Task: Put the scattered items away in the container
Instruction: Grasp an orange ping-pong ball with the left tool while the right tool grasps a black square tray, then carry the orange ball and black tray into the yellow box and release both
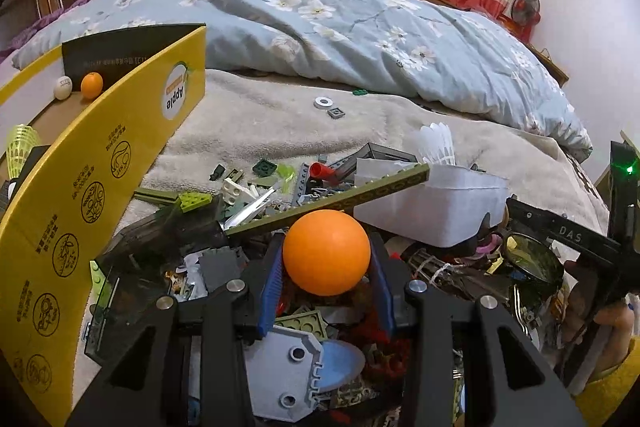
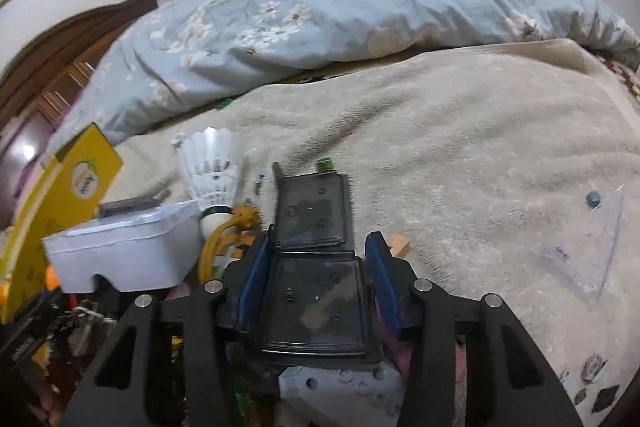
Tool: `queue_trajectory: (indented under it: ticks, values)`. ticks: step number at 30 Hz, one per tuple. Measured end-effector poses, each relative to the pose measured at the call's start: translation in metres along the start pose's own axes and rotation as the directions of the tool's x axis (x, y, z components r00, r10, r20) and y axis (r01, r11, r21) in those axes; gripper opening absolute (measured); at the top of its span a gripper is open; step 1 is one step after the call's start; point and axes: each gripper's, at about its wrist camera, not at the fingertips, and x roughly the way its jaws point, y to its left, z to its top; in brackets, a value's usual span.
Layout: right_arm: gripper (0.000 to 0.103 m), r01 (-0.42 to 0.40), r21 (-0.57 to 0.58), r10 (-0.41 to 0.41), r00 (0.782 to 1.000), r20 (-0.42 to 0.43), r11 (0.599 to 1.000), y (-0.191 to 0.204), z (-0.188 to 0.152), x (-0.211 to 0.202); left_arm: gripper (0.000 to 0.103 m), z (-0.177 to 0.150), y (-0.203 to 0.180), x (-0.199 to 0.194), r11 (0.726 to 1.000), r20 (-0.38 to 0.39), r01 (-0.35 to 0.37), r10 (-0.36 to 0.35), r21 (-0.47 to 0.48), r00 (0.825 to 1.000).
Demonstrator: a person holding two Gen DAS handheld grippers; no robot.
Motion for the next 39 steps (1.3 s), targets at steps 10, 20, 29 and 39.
queue_trajectory:
  ticks: [10, 20, 29, 39]
  values:
    - [0.049, -0.037, 0.032, 0.035, 0.997, 0.066, 0.999, 0.009, 0.006, -0.040, 0.039, 0.001, -0.007, -0.033, 0.999, 0.057, 0.016, -0.017, 0.028, 0.998]
    - [0.049, -0.082, -0.006, 0.082, 0.993, 0.086, 0.997, 0.053, -0.005, -0.090, 0.039, -0.008, -0.007, -0.090, 0.999, 0.118, 0.001, -0.005, 0.037, 0.993]
    - [0.049, -0.213, -0.064, 0.217, 0.973, 0.074, 0.975, 0.114, -0.044, -0.125, 0.039, -0.021, 0.009, -0.166, 0.997, 0.200, -0.069, 0.061, 0.032, 0.978]
    - [0.049, -0.349, -0.149, 0.357, 0.934, 0.030, 0.925, 0.196, -0.069, -0.148, 0.039, -0.032, 0.047, -0.232, 0.980, 0.255, -0.197, 0.191, 0.001, 0.948]
